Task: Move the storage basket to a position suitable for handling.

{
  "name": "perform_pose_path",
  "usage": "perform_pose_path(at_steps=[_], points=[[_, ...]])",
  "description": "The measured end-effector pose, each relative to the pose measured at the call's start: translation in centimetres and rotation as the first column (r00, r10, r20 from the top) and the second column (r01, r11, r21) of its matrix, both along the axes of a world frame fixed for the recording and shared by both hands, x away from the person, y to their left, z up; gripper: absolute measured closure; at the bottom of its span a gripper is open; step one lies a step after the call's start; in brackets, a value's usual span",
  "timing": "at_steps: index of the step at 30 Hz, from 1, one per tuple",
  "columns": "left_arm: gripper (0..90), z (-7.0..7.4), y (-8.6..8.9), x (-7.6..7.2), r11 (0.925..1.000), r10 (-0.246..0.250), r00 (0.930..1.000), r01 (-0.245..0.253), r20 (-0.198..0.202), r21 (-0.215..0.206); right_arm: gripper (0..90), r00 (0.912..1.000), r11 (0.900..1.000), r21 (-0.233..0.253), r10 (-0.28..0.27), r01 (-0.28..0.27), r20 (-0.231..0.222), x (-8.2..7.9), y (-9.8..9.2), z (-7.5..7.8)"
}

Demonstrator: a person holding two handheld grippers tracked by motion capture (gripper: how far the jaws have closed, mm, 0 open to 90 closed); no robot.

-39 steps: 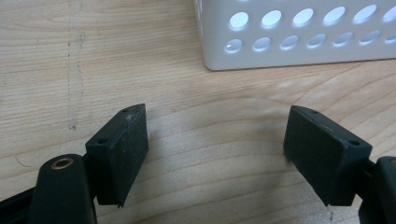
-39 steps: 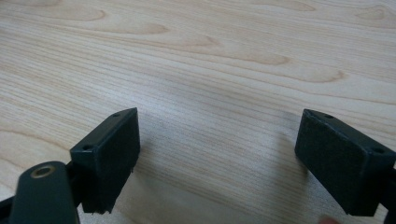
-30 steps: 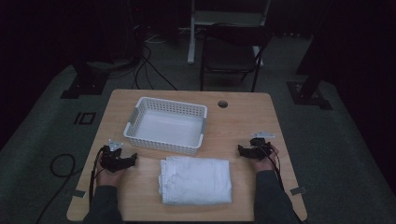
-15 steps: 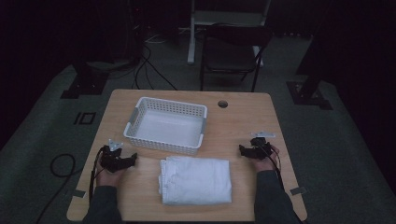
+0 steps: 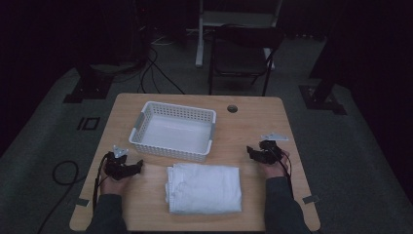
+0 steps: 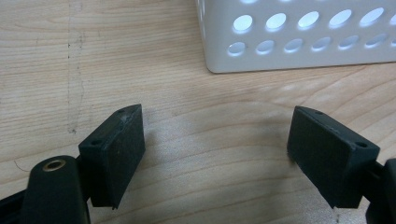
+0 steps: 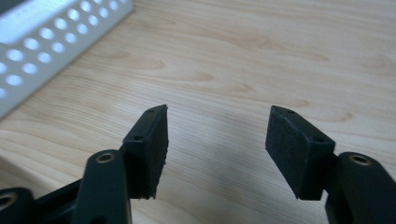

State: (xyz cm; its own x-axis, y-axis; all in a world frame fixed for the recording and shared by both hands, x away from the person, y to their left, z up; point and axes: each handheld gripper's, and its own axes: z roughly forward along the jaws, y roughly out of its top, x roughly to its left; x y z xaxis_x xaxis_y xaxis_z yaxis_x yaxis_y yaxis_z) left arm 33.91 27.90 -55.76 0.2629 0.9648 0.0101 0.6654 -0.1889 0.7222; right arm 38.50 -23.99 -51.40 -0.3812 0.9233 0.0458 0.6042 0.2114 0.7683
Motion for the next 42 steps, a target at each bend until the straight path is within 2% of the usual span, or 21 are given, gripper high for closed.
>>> perform_pose_path(at_steps=[5, 8, 17, 26, 33, 42], points=[[18.8, 0.0, 0.0, 0.0, 1.0000, 0.001, 1.0000, -0.001, -0.001, 0.000, 45.3, 0.9991, 0.998, 0.044, 0.039, -0.040, 0.016, -0.5, 1.2, 1.0], [18.8, 0.0, 0.0, 0.0, 1.0000, 0.003, 1.0000, -0.003, 0.000, -0.001, 48.1, 0.9979, 0.997, 0.046, 0.060, -0.061, 0.026, -0.8, 2.0, 1.5], [18.8, 0.0, 0.0, 0.0, 1.0000, 0.004, 1.0000, -0.004, 0.000, -0.001, 48.1, 0.9928, 0.990, 0.078, 0.113, -0.116, 0.042, -1.3, 3.7, 3.2], [18.9, 0.0, 0.0, 0.1, 1.0000, 0.003, 1.0000, -0.003, 0.001, -0.002, 47.5, 0.9864, 0.985, 0.066, 0.156, -0.160, 0.050, -1.0, 5.6, 4.4], [18.9, 0.0, 0.0, 0.1, 1.0000, 0.003, 1.0000, -0.003, 0.002, -0.003, 48.6, 0.9806, 0.979, 0.064, 0.190, -0.193, 0.049, -0.7, 7.3, 4.7], [19.3, 0.0, 0.0, 0.0, 1.0000, 0.003, 1.0000, -0.003, -0.002, -0.001, 51.0, 0.9749, 0.972, 0.073, 0.221, -0.222, 0.024, -0.3, 8.8, 4.2]])
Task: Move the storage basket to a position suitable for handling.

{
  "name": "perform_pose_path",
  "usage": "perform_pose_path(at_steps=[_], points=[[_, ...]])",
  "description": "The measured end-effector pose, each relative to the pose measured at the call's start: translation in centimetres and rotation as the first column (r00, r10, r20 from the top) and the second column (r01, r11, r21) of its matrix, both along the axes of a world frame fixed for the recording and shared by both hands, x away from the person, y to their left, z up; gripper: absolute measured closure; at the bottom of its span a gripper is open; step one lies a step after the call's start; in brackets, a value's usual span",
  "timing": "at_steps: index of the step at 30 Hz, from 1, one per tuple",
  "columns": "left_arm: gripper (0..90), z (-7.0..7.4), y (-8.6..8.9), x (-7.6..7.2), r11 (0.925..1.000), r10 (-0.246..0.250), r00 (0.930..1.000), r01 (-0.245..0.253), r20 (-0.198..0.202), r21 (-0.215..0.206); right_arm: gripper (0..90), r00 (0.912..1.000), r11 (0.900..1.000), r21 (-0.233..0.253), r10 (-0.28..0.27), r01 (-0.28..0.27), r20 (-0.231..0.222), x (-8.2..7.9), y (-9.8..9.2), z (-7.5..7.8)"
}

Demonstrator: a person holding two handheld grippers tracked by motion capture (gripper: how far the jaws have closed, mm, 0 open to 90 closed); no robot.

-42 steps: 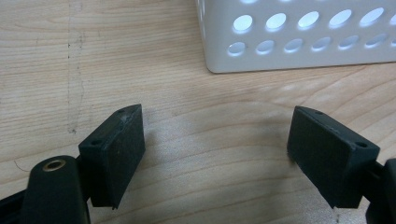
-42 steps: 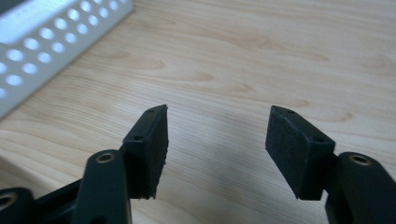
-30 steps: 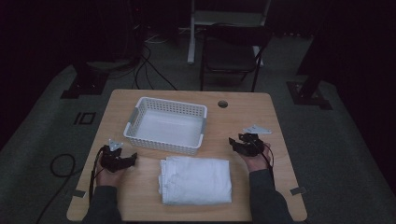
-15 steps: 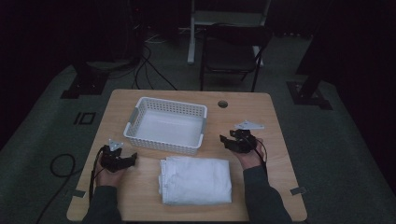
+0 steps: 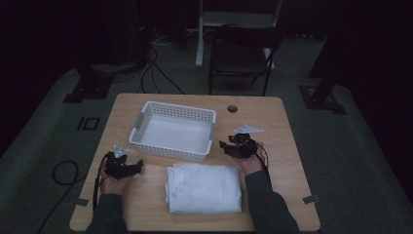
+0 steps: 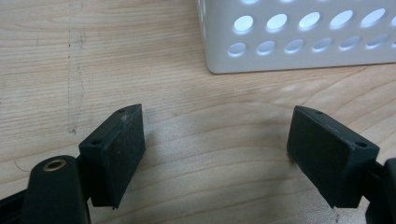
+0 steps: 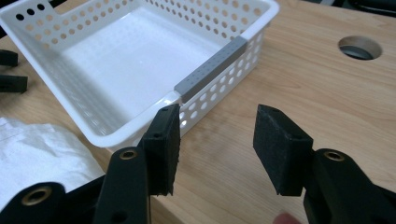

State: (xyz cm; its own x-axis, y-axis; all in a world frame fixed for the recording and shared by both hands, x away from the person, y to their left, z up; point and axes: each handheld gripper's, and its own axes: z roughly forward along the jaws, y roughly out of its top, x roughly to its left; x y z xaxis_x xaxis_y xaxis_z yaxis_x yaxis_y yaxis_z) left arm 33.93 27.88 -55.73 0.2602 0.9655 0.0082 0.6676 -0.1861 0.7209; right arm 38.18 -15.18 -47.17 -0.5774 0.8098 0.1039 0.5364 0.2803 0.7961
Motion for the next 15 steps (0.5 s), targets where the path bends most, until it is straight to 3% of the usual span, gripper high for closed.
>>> perform_pose_path(at_steps=[10, 11, 13, 15], points=[[22.8, 0.2, 0.2, -0.3, 1.0000, 0.008, 0.9998, -0.008, -0.016, 0.004, 43.6, 0.9995, 1.000, -0.003, 0.025, -0.025, -0.022, 0.2, 1.9, -0.5], [23.1, 0.4, 0.2, -0.2, 0.9997, 0.012, 0.9997, -0.012, -0.023, 0.019, 43.0, 0.9994, 1.000, -0.005, 0.026, -0.026, -0.022, 0.2, 2.1, -0.5], [29.4, 1.0, 0.1, -0.4, 0.9950, 0.025, 0.9995, -0.023, -0.019, 0.097, 42.3, 0.9993, 1.000, -0.012, 0.029, -0.029, -0.022, 0.3, 2.5, -0.4], [31.7, 1.5, 0.9, -0.6, 0.9984, 0.027, 0.9995, -0.027, -0.014, 0.049, 41.9, 0.9992, 0.999, -0.016, 0.032, -0.032, -0.023, 0.5, 2.7, -0.4]])
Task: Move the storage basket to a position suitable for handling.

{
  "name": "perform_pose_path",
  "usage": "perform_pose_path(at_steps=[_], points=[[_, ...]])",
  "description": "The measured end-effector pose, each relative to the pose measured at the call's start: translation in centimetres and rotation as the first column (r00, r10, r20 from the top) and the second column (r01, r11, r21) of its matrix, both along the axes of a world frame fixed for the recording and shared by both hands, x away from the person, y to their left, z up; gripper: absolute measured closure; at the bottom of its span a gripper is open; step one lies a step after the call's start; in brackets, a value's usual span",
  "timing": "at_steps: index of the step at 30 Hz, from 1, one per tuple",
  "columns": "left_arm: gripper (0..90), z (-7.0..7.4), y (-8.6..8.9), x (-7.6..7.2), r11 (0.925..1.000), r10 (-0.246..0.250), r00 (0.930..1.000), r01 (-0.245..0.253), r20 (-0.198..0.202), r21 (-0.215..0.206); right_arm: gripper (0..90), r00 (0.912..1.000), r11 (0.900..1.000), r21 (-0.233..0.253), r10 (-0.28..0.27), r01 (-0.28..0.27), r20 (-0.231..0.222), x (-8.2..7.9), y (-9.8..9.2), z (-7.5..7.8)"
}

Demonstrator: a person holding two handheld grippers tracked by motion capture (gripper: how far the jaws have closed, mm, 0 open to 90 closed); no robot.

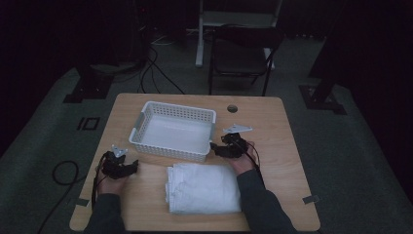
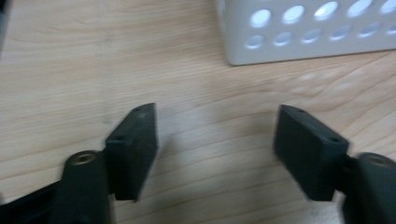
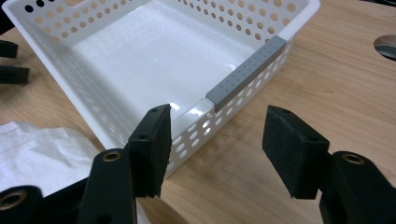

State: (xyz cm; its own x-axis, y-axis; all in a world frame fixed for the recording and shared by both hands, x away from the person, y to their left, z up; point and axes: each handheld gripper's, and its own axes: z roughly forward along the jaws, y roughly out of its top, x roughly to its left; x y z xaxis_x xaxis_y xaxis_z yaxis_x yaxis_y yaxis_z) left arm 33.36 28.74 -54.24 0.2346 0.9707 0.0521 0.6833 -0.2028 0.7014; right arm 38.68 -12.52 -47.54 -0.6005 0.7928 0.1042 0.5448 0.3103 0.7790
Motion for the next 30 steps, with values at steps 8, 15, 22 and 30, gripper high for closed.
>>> perform_pose_path(at_steps=[8, 15, 22, 30], points=[[31.8, 3.6, 2.1, -0.2, 0.9827, 0.019, 0.9962, -0.002, 0.085, -0.185, 40.8, 0.9998, 1.000, 0.007, 0.004, -0.004, -0.018, 0.3, 0.6, 0.0], [34.4, 6.6, 1.9, 1.7, 0.9695, 0.018, 0.9908, 0.015, 0.134, -0.245, 41.8, 0.9995, 1.000, 0.006, 0.014, -0.014, -0.027, 0.7, 1.4, -0.2], [40.2, 7.3, 0.6, 4.0, 0.9790, 0.036, 0.9931, -0.013, 0.112, -0.203, 41.2, 0.9988, 1.000, -0.002, 0.011, -0.011, -0.048, 1.0, 1.8, -0.6], [44.6, 6.5, 0.1, 5.7, 0.9802, 0.020, 0.9981, -0.008, 0.058, -0.198, 41.4, 0.9980, 1.000, -0.008, 0.021, -0.022, -0.060, 1.1, 2.2, -1.0]])
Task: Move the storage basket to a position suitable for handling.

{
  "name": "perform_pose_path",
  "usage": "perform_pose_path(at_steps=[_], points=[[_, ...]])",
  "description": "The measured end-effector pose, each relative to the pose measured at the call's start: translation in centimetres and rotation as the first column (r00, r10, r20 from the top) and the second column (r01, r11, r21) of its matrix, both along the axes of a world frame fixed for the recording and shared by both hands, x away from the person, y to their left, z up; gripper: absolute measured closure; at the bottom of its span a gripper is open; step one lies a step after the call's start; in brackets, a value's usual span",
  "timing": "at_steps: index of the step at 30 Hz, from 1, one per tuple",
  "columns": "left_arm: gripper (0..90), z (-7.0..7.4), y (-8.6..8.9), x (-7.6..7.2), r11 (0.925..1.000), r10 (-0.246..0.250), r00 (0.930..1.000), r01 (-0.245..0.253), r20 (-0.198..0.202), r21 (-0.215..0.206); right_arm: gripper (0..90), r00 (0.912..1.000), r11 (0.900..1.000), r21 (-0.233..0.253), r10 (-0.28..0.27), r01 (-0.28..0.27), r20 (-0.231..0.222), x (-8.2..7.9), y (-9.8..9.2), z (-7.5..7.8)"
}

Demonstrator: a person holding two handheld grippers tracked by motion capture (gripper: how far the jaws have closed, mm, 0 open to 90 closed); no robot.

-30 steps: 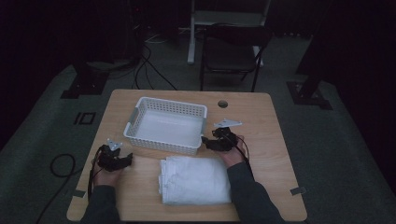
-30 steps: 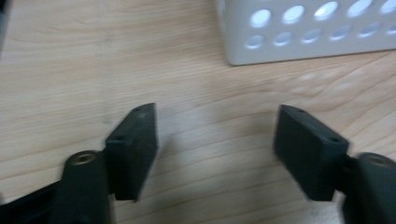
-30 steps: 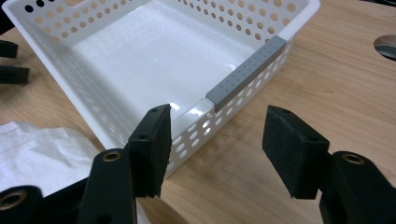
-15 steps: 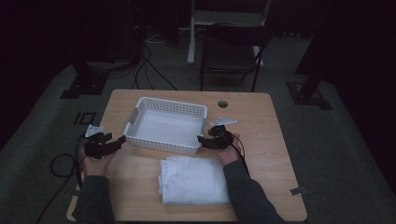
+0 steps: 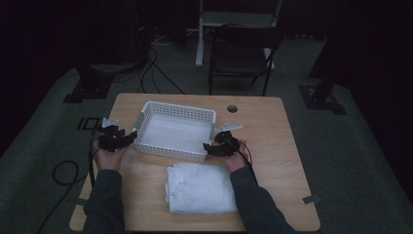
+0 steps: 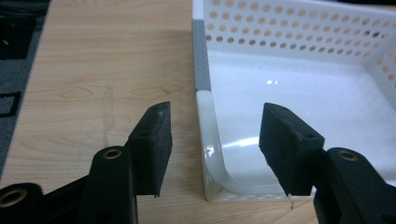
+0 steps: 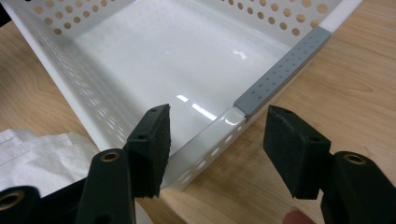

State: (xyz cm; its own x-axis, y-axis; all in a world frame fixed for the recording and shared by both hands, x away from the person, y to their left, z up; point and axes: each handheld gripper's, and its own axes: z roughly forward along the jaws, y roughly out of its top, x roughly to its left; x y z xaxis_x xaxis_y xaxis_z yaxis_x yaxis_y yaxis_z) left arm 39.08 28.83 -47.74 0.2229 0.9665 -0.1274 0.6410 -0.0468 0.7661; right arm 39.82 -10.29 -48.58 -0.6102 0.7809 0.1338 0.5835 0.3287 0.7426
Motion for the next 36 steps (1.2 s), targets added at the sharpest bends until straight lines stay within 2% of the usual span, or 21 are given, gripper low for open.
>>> perform_pose_path(at_steps=[4, 9, 16, 23, 28, 36], points=[[48.1, -0.4, 0.0, 0.3, 1.0000, -0.002, 0.9999, 0.002, -0.011, -0.009, 41.5, 1.0000, 1.000, -0.001, -0.002, 0.002, -0.006, 0.1, 0.0, -0.1], [51.4, -0.8, -0.2, 0.7, 0.9998, -0.015, 0.9993, 0.016, -0.033, 0.011, 41.9, 1.0000, 1.000, -0.003, 0.000, 0.000, -0.003, 0.1, 0.1, -0.2], [56.6, -1.0, -0.9, 0.9, 0.9991, -0.037, 0.9983, 0.038, -0.045, 0.017, 42.1, 1.0000, 1.000, -0.006, 0.001, -0.001, 0.000, 0.2, 0.0, -0.2], [57.1, -1.1, -1.5, 1.0, 0.9979, -0.065, 0.9959, 0.065, -0.063, 0.000, 42.3, 0.9998, 0.999, -0.029, -0.022, 0.022, 0.000, 0.4, -0.6, -0.1], [56.8, -1.1, -2.2, 1.0, 0.9965, -0.084, 0.9946, 0.084, -0.061, -0.004, 42.2, 0.9994, 0.999, -0.039, -0.034, 0.034, -0.002, 0.5, -0.9, -0.1], [58.3, -1.2, -3.3, 0.8, 0.9916, -0.129, 0.9899, 0.127, -0.060, -0.022, 46.9, 0.9971, 0.995, -0.059, -0.076, 0.075, -0.002, 0.7, -2.3, -0.2]])
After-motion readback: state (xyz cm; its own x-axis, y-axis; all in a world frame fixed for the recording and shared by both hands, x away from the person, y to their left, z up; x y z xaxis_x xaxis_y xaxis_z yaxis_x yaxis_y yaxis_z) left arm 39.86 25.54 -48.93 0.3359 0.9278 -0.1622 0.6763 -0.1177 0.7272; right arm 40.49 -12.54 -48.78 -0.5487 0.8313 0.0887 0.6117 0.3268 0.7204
